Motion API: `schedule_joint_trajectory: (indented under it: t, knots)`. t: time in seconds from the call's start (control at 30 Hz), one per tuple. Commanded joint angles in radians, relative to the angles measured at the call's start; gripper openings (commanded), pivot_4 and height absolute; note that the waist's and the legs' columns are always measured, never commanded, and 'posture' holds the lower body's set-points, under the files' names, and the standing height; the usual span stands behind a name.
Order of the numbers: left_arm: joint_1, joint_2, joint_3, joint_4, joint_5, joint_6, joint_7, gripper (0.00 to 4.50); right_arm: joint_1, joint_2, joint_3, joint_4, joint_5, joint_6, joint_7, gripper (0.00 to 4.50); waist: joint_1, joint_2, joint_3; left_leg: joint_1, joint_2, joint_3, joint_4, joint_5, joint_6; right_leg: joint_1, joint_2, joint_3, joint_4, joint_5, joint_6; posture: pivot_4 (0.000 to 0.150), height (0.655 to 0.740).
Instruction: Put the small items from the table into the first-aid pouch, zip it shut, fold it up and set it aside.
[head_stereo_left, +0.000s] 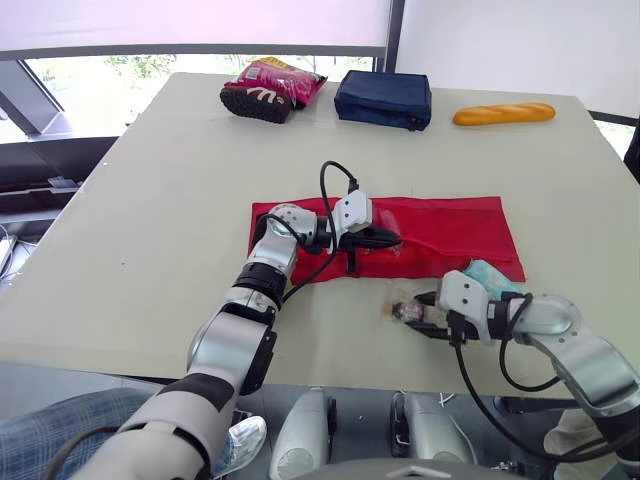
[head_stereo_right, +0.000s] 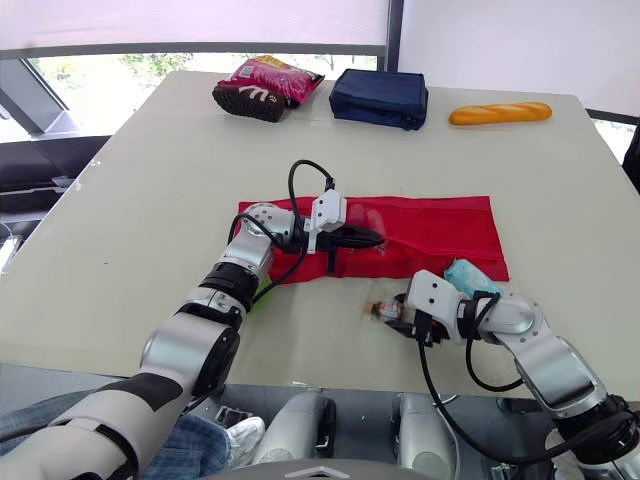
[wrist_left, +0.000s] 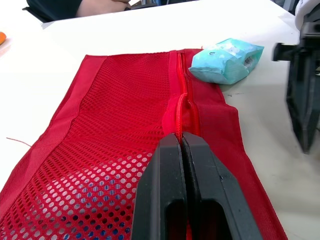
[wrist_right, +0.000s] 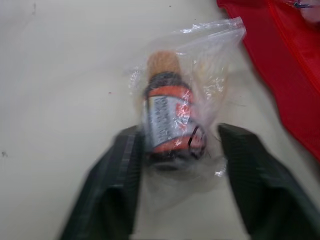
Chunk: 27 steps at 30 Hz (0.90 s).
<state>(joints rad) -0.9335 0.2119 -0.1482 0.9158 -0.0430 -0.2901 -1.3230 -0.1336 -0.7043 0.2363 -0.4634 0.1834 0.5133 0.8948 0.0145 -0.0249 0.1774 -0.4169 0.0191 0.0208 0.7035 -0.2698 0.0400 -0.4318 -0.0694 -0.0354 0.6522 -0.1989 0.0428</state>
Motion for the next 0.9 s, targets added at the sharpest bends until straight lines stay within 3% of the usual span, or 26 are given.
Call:
schedule_joint_trajectory:
  t: [0.03,0.27,0.5,0.9]
  knots:
    - [-0.013,-0.002,0.008,-0.02,-0.019,-0.012,-0.001,0.0,0.039,-0.013,-0.088,-0.093,0.068,0.045,-0.011,0.96,0.001,0.0,0.0,0.0,0.0,0.0,0.0,0.0,0.0,0.0,0.0,0.0,0.0,0.0,0.0,0.15,0.7164]
    - [-0.01,-0.008,0.007,-0.023,-0.024,-0.011,-0.007,0.0,0.054,0.09,-0.195,-0.219,0.133,0.288,-0.223,0.96,-0.001,0.0,0.0,0.0,0.001,0.0,0.0,0.0,0.0,0.0,0.0,0.0,0.001,0.0,0.0,0.15,0.7164]
    - [-0.017,-0.021,0.009,-0.019,-0.028,-0.012,-0.014,0.0,-0.056,0.193,-0.161,-0.208,0.098,0.564,-0.433,0.96,0.001,0.0,0.0,-0.001,0.0,0.0,0.0,0.0,0.0,-0.001,0.0,0.0,0.001,0.001,-0.001,0.15,0.7164]
    - [-0.003,-0.04,0.003,-0.033,-0.039,-0.008,-0.019,0.0,-0.18,0.465,-0.266,-0.12,0.069,0.708,-0.7,0.96,-0.001,0.0,0.0,-0.001,0.0,0.0,0.0,0.0,0.0,-0.001,0.0,0.0,0.001,0.001,-0.001,0.15,0.7164]
